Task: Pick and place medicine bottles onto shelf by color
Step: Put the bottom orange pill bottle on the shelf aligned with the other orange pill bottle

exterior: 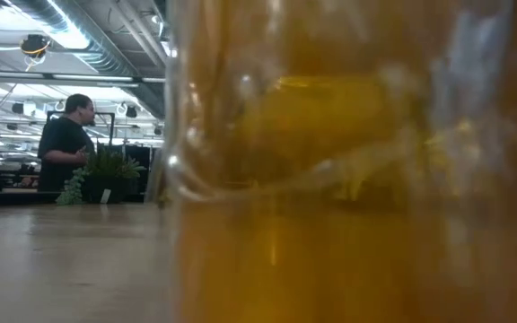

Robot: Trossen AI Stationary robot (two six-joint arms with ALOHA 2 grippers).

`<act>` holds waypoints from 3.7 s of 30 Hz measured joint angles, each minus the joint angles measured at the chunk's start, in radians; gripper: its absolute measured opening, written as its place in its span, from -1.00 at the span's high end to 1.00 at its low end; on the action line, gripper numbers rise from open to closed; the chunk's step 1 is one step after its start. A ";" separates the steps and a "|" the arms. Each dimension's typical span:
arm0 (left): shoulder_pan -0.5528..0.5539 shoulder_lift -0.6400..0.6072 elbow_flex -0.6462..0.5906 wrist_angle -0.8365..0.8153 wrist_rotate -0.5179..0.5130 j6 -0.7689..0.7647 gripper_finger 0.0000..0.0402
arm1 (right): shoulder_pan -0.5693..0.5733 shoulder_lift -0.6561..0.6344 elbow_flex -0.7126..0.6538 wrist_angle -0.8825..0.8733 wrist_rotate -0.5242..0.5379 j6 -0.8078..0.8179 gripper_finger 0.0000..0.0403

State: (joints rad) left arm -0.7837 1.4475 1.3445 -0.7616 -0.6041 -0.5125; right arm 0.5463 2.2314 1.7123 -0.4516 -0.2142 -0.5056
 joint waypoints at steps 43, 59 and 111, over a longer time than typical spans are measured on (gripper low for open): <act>0.000 0.000 0.000 0.000 0.000 0.000 0.25 | -0.019 0.006 -0.005 -0.194 0.211 0.161 0.05; 0.000 0.000 0.000 0.000 0.000 0.000 0.25 | -0.026 0.001 -0.001 -0.141 0.258 0.160 0.04; 0.000 0.000 0.000 0.000 0.000 0.000 0.25 | 0.026 -0.003 0.328 -0.272 0.210 0.265 -0.25</act>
State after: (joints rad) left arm -0.7841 1.4471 1.3445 -0.7616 -0.6041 -0.5126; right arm 0.5722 2.2288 2.0403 -0.7235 -0.0047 -0.2409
